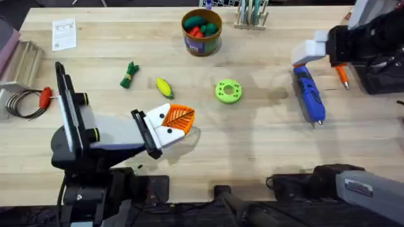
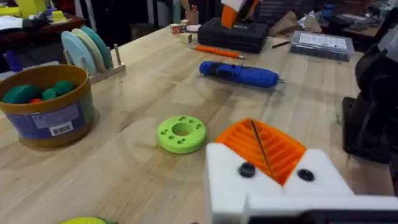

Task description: Pick up the gripper from the table and insert it into the empty holder that is missing its gripper. Then pick up a screw, insert it into the mounting hole, and use the screwdriver to tighten it. Finally, clean up the table by picking up the vegetable and placing it into the bucket.

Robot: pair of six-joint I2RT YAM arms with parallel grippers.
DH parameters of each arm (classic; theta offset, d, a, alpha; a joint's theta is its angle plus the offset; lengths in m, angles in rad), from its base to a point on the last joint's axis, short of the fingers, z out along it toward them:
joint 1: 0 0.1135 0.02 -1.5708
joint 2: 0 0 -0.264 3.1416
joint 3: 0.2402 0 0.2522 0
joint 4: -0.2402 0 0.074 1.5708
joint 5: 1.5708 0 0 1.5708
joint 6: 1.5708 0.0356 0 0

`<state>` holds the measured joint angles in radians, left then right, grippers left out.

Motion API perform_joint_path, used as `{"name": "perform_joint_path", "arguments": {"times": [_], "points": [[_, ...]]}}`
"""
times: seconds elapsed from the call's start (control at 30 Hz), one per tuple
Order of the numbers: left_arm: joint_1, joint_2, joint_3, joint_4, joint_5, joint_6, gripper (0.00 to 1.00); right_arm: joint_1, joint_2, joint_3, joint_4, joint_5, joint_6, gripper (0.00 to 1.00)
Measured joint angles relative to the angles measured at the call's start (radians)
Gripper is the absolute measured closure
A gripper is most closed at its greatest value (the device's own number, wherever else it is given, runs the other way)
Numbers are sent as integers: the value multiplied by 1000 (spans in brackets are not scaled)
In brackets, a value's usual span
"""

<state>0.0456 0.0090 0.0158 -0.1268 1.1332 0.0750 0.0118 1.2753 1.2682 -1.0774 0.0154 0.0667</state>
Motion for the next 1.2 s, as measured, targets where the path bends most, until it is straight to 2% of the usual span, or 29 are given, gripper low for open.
{"name": "perform_joint_path", "arguments": {"times": [0.2, 0.27, 0.43, 0.53, 0.57, 0.67, 0.97, 1.2], "points": [[0, 0, 0, 0, 0, 0, 996, -91, 81, -36, 58, 18, -20, 33], [0, 0, 0, 0, 0, 0, 996, -154, 118, -82, 99, 22, -34, 11], [0, 0, 0, 0, 0, 0, 996, -215, 188, -103, 189, 24, -121, 10], [0, 0, 0, 0, 0, 0, 996, -222, 254, -103, 224, 26, -195, 12], [0, 0, 0, 0, 0, 0, 996, -214, 314, -107, 245, 26, -259, 11], [0, 0, 0, 0, 0, 0, 996, -203, 357, -110, 258, 29, -303, 10], [0, 0, 0, 0, 0, 0, 996, -203, 454, -111, 289, 33, -326, 10], [0, 0, 0, 0, 0, 0, 996, -203, 463, -155, 354, 32, -329, 10]]}}
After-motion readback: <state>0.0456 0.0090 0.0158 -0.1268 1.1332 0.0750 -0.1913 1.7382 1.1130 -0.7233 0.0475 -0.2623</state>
